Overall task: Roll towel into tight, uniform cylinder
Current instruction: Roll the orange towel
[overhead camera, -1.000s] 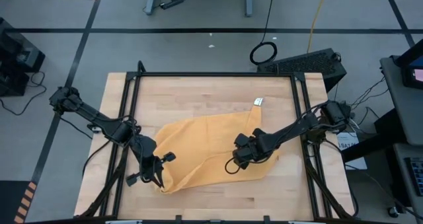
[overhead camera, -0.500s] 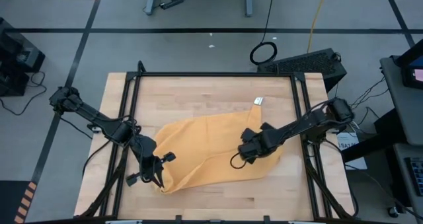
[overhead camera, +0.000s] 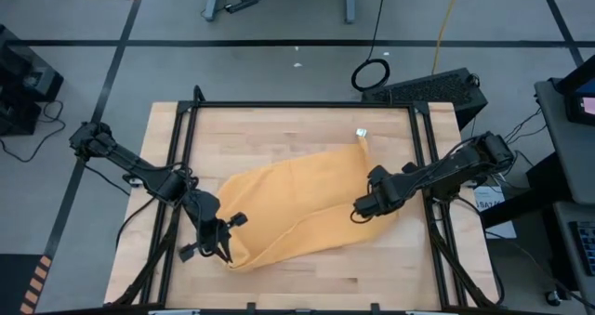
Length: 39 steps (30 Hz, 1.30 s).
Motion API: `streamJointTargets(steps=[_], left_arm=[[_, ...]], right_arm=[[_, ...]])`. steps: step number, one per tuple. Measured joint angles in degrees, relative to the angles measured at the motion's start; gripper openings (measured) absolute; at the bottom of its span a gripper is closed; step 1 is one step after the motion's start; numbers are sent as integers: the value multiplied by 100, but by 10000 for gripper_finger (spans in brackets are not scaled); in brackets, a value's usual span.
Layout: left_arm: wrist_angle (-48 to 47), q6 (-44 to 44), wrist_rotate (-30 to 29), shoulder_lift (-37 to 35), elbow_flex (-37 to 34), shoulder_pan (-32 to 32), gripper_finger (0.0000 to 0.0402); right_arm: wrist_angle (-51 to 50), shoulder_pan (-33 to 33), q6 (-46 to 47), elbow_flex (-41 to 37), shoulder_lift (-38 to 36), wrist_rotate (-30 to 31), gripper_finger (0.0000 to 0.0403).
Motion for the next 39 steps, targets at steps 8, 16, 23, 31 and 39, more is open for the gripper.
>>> streamJointTargets(steps=[8,16,23,31,39], left_arm=[[129,-31,-145,131,0,-125,9],[298,-31,-145,614,0,-191,9],[290,-95,-123,813,0,-248,9],[384,-217,-101,815,0,-493,8],[507,-1268,-421,815,0,-1024,8]], right_arm=[[-440,16,601,0,0,-270,13],[-552,232,797,0,2,-281,78],[-122,600,869,0,2,-238,127],[1180,1365,312,2,2,305,132],[1140,1649,-237,-54,2,634,133]])
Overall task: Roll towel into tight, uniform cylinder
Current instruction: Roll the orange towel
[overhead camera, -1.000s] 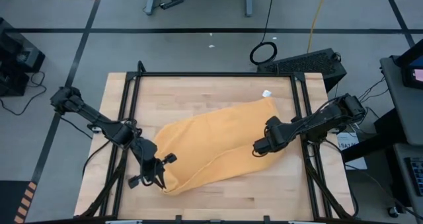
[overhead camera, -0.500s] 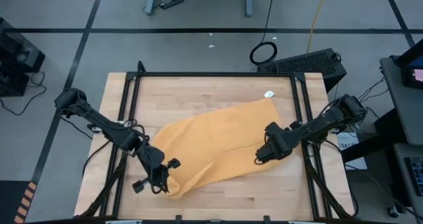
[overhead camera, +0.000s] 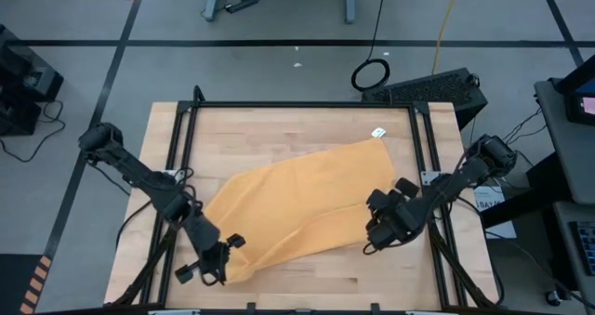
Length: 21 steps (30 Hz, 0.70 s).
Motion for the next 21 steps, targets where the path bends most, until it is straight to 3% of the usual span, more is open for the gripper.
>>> streamJointTargets(steps=[7,13,21], left_arm=[[172,-755,-889,2,0,-647,8],[122,-1470,-1387,8,0,-1109,8],[135,-1926,-1660,9,0,-1708,8]], right_arm=[[1824,103,-1474,-725,0,342,133],[1857,97,-1793,-1165,0,1123,133],[2216,97,-3405,-1176,0,525,133]])
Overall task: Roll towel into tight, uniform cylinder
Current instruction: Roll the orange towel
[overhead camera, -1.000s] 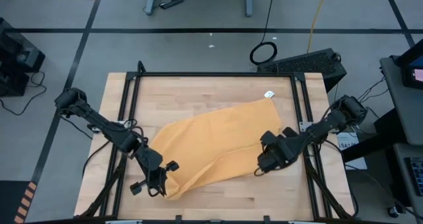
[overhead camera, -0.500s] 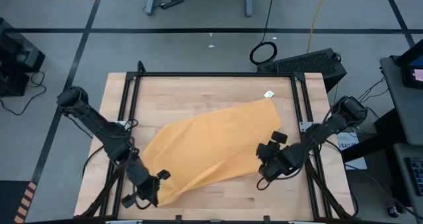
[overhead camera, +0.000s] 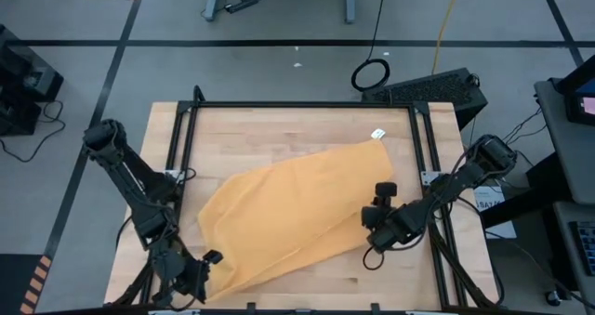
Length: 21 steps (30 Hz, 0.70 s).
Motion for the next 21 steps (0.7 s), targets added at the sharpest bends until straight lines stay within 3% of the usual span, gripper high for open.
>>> streamJointTargets(steps=[11,17,21], left_arm=[[28,-14,-672,0,0,-263,8],[385,-374,-1071,68,0,-367,15],[558,-487,-1071,248,0,-547,57]], right_arm=[[374,-102,68,0,-531,-543,166],[1506,-305,84,0,-745,-542,169],[2453,-313,-30,0,-743,-510,169]])
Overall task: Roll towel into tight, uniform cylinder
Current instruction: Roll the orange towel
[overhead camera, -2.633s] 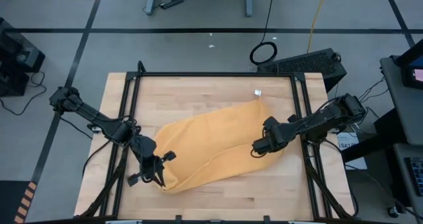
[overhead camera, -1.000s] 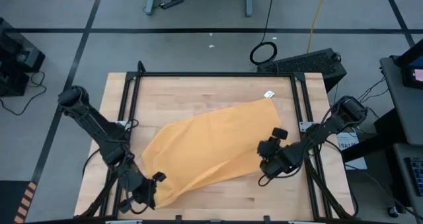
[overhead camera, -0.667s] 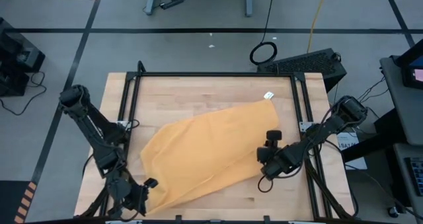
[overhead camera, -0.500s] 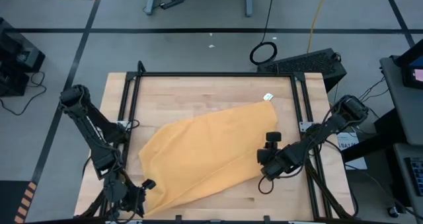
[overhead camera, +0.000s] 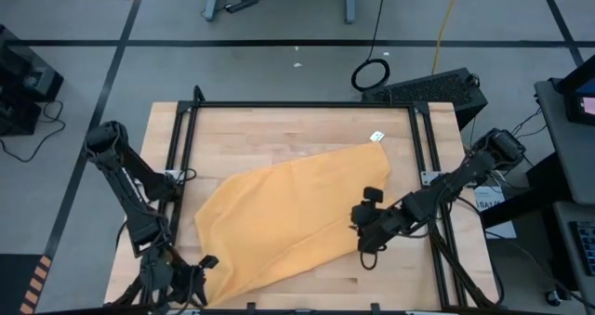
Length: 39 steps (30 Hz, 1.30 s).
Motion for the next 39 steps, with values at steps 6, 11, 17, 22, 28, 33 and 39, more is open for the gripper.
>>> streamJointTargets(steps=[6,11,17,22,28,33,39], left_arm=[[-358,-217,-720,174,0,-127,151],[-1181,-114,-3052,161,0,146,178],[-2380,-406,-4342,155,-43,1300,163],[-2046,-94,-2909,186,-513,2562,131],[-1395,89,-1876,185,-1127,3386,88],[-1135,237,-1893,256,-1502,3743,55],[-1096,396,-2356,593,-1698,4295,28]], right_arm=[[866,-28,25,0,2,823,169],[1470,-339,81,0,239,1208,164],[2140,-1014,-302,0,860,1148,128],[2179,-1741,-555,-2,1095,520,77],[2197,-2275,-991,-1,1487,-215,12],[2158,-2347,-890,-2,1945,-350,8],[2106,-2312,-510,21,2177,-514,5]])
